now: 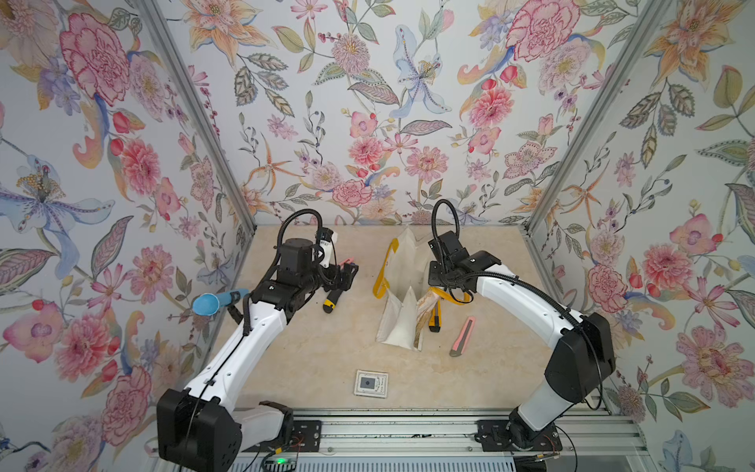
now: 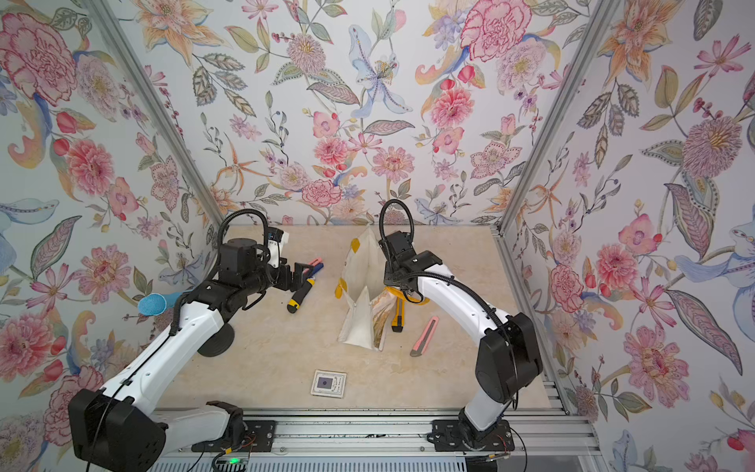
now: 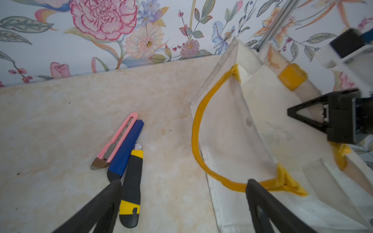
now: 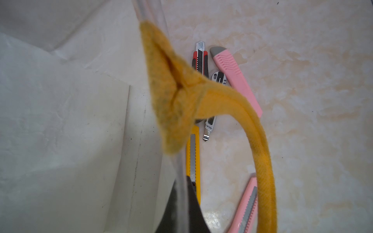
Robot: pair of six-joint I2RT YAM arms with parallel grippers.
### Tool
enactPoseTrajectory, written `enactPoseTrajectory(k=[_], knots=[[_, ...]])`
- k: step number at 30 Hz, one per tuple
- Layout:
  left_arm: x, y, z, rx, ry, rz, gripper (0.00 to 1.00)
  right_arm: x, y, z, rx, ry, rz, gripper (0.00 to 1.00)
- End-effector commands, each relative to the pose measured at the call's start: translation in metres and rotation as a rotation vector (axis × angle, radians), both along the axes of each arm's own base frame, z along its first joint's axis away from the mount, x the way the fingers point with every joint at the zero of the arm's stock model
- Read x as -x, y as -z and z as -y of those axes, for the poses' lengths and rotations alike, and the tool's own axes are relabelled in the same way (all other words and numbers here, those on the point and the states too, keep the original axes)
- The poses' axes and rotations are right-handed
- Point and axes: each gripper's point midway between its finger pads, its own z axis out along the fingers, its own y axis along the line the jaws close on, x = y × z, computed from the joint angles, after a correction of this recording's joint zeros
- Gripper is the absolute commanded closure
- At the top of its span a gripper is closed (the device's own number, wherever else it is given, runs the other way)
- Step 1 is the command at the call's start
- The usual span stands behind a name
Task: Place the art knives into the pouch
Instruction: Open the pouch at the center of the board.
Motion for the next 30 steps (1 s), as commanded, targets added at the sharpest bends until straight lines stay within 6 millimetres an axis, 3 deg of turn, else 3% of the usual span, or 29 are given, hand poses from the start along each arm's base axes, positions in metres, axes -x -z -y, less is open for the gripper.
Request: enactPoseTrajectory(k=[1,6,14,21,27,30], knots=[[0.0,-0.047,0.028,0.147,0.133,0.082,0.03,-0.005,0.0,-0.001,-0.005,0.006,0.013,1.0],[0.0,-0.039,0.065,0.153,0.238,0.042,0.03,-0.007,0.0,-0.007,-0.024,-0.002,0.019,1.0],[-0.021,0.025,0.118,-0.005,0.334,-0.124,0.07,-0.015,-0.006,-0.016,-0.03,-0.021,0.033,1.0],[-0.054,0.07,0.134,-0.236,0.29,-0.21,0.19,-0.019,-0.013,-0.022,-0.04,-0.03,0.047,1.0],[-0.073,0.089,0.136,-0.388,0.231,-0.235,0.61,-0.02,-0.015,-0.02,-0.032,-0.022,0.055,1.0],[-0.081,0.095,0.129,-0.458,0.191,-0.243,0.99,-0.022,-0.016,-0.015,-0.024,-0.011,0.063,1.0]])
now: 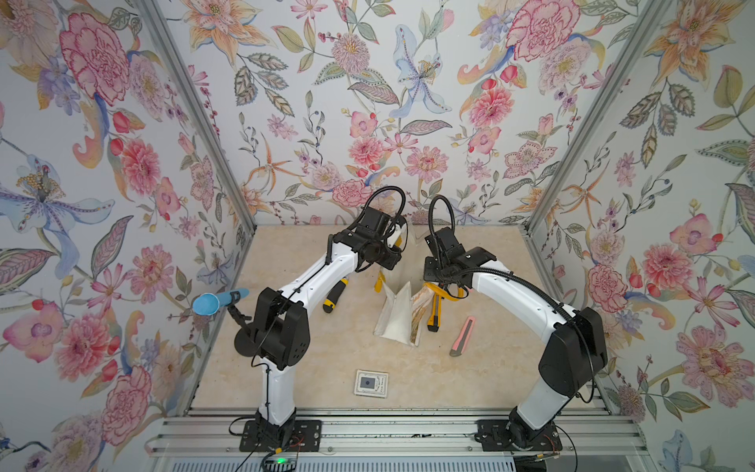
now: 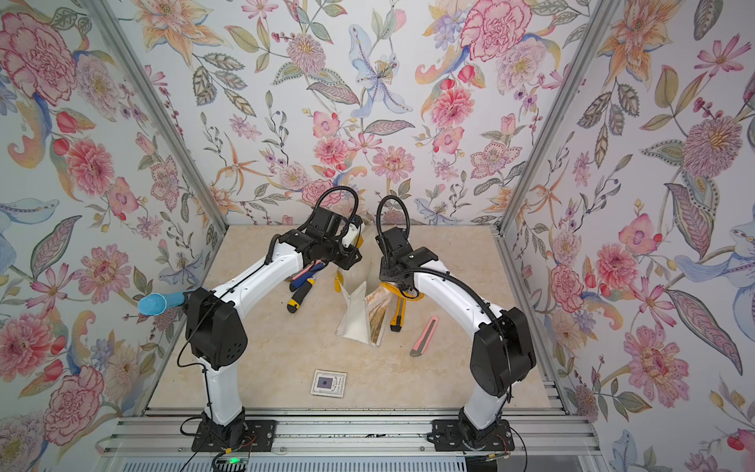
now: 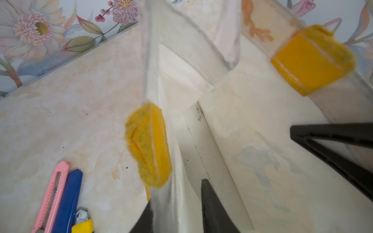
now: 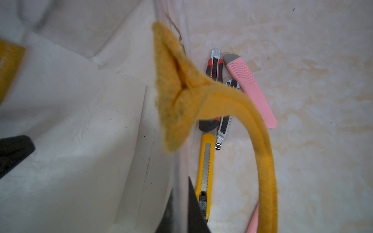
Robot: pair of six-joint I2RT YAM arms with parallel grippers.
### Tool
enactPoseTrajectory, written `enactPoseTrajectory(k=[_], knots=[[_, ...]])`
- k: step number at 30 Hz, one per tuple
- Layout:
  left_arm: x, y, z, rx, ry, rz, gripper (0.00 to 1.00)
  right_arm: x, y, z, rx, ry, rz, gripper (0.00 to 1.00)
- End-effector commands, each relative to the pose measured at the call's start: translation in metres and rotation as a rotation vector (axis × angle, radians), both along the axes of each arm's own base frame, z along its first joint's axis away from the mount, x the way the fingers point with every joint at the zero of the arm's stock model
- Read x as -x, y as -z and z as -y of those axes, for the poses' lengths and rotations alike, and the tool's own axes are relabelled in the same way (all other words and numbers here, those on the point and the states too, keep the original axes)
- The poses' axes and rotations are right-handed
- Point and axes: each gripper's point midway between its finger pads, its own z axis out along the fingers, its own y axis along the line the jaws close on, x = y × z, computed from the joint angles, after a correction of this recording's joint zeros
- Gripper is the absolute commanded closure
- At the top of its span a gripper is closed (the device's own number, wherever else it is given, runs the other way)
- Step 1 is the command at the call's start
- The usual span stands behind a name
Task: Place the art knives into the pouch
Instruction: Open the pouch at the center of the board.
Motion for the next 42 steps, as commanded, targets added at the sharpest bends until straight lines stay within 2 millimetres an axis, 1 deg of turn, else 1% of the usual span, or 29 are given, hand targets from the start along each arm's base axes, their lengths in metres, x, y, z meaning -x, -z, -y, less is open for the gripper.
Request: enactPoseTrajectory(k=[1,3,6,11,17,19,23,28,30,32,33,35,37,38,40,42], knots=[[-0.004,0.017,-0.019,-0.165,-0.05,-0.009,1.0,-0.011,-0.014,0.004,0.007,0.02,0.05,1.0],[-0.007,0.018,-0.024,-0.199,-0.057,0.001,1.0,-0.013,-0.015,0.01,0.011,0.034,0.054,1.0],[-0.012,0.017,-0.041,-0.286,-0.106,0.031,1.0,-0.016,-0.018,0.023,0.025,0.063,0.066,1.0],[-0.021,0.01,-0.083,-0.47,-0.226,0.099,1.0,-0.017,-0.027,0.053,0.046,0.121,0.089,1.0],[-0.027,-0.002,-0.122,-0.533,-0.337,0.13,1.0,-0.013,-0.033,0.085,0.06,0.187,0.105,1.0],[-0.028,-0.006,-0.132,-0.542,-0.363,0.136,1.0,-0.011,-0.035,0.093,0.07,0.197,0.106,1.0],[-0.03,-0.017,-0.148,-0.566,-0.399,0.163,1.0,-0.008,-0.034,0.101,0.103,0.207,0.097,1.0],[-0.033,-0.029,-0.155,-0.59,-0.428,0.192,1.0,-0.011,-0.035,0.099,0.103,0.202,0.093,1.0],[-0.034,-0.034,-0.154,-0.602,-0.433,0.204,1.0,-0.012,-0.036,0.098,0.104,0.198,0.095,1.0],[-0.032,-0.041,-0.146,-0.602,-0.411,0.221,1.0,-0.014,-0.038,0.096,0.097,0.19,0.095,1.0],[-0.031,-0.046,-0.136,-0.578,-0.392,0.23,1.0,-0.015,-0.039,0.093,0.093,0.183,0.097,1.0],[-0.028,-0.051,-0.111,-0.498,-0.328,0.223,1.0,-0.018,-0.04,0.086,0.08,0.167,0.096,1.0],[-0.025,-0.056,-0.082,-0.393,-0.261,0.211,1.0,-0.02,-0.039,0.075,0.066,0.141,0.089,1.0],[-0.024,-0.056,-0.073,-0.345,-0.24,0.198,1.0,-0.021,-0.037,0.068,0.057,0.128,0.084,1.0],[-0.021,-0.055,-0.055,-0.254,-0.193,0.173,1.0,-0.023,-0.033,0.054,0.05,0.102,0.073,1.0],[-0.019,-0.051,-0.049,-0.213,-0.183,0.158,1.0,-0.024,-0.028,0.042,0.047,0.077,0.061,1.0]])
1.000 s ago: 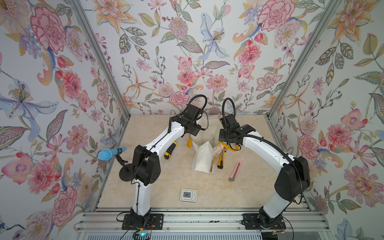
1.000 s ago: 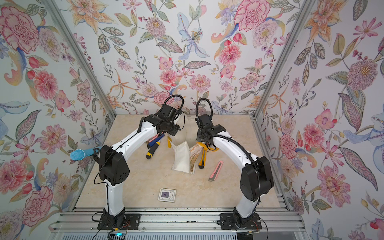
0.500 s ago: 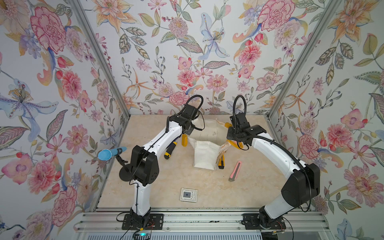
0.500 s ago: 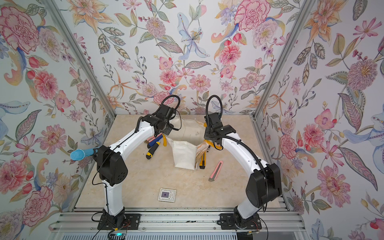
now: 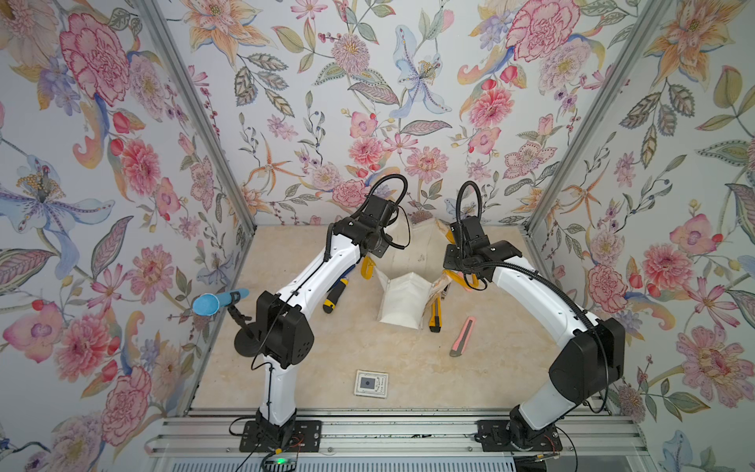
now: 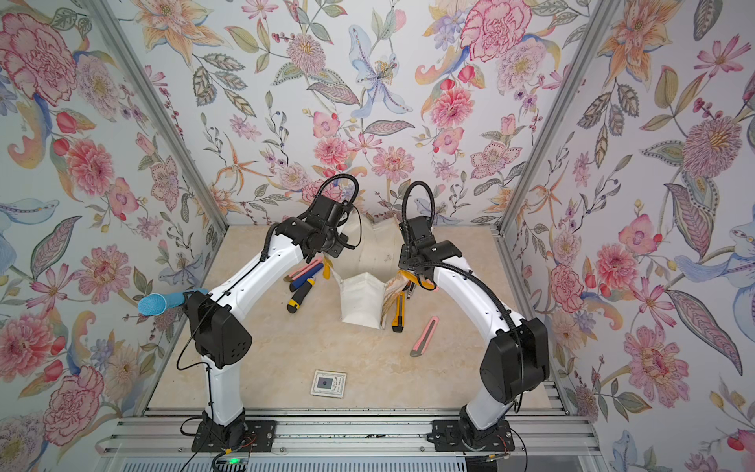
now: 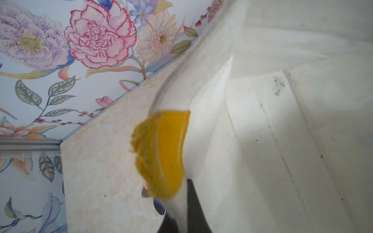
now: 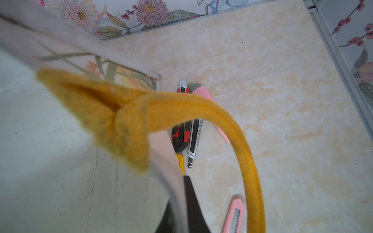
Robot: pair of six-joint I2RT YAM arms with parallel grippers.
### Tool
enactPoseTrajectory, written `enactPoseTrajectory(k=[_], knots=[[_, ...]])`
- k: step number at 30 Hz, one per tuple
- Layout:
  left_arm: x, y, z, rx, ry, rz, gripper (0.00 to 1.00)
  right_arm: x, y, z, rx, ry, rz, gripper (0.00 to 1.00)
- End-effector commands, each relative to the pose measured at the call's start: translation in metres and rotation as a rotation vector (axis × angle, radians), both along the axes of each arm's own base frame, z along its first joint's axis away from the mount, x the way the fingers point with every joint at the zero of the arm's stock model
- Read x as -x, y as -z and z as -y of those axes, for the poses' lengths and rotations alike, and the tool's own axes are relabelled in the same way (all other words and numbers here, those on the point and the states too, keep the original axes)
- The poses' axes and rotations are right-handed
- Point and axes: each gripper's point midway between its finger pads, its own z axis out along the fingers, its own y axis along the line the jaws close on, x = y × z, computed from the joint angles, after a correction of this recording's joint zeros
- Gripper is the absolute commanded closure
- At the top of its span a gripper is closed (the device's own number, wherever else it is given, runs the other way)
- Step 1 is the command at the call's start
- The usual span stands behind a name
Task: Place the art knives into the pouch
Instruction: Open the pouch at the center of the board.
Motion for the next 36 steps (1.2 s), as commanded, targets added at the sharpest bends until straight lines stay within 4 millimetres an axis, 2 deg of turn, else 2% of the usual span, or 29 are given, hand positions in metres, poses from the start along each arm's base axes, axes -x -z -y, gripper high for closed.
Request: enactPoseTrajectory(k=[1,5,7,8,9,11,14,16,18,20,21,23,28,31,34,36], knots=[[0.013,0.0,0.014,0.107,0.059,-0.05,1.0,-0.002,0.009,-0.015,0.037,-0.03,-0.025,1.0],[0.025,0.024,0.02,0.142,0.085,-0.11,0.98,-0.002,0.02,-0.028,0.013,-0.048,-0.045,1.0],[0.03,0.024,0.025,0.174,0.115,-0.112,0.89,-0.003,0.023,-0.032,0.005,-0.051,-0.052,1.0],[0.032,0.02,0.028,0.197,0.135,-0.102,0.78,-0.004,0.023,-0.032,0.003,-0.051,-0.052,1.0],[0.033,0.014,0.031,0.224,0.149,-0.085,0.63,-0.006,0.024,-0.033,0.003,-0.054,-0.053,1.0],[0.036,-0.007,0.036,0.295,0.191,-0.037,0.39,-0.007,0.022,-0.034,0.003,-0.059,-0.049,1.0],[0.035,-0.052,0.031,0.404,0.204,0.055,0.29,-0.009,0.021,-0.035,0.0,-0.061,-0.048,1.0],[0.034,-0.085,0.021,0.448,0.2,0.139,0.17,-0.01,0.022,-0.037,0.0,-0.066,-0.051,1.0],[0.03,-0.107,0.002,0.448,0.166,0.203,0.11,-0.011,0.023,-0.038,0.001,-0.068,-0.051,1.0],[0.023,-0.113,-0.02,0.413,0.117,0.235,0.09,-0.012,0.022,-0.039,-0.002,-0.072,-0.05,1.0],[0.017,-0.109,-0.034,0.377,0.08,0.24,0.08,-0.013,0.021,-0.04,-0.003,-0.077,-0.049,1.0],[0.007,-0.09,-0.06,0.291,0.004,0.215,0.09,-0.014,0.02,-0.042,-0.002,-0.087,-0.046,1.0],[-0.014,-0.01,-0.114,0.129,-0.129,0.091,0.12,-0.016,0.017,-0.046,-0.001,-0.115,-0.041,1.0],[-0.023,0.033,-0.135,0.056,-0.179,0.018,0.15,-0.016,0.018,-0.051,-0.01,-0.137,-0.047,1.0],[-0.03,0.07,-0.147,-0.024,-0.205,-0.044,0.19,-0.017,0.021,-0.055,-0.014,-0.155,-0.055,1.0],[-0.035,0.087,-0.148,-0.021,-0.203,-0.072,0.2,-0.019,0.024,-0.057,-0.023,-0.165,-0.065,1.0]])
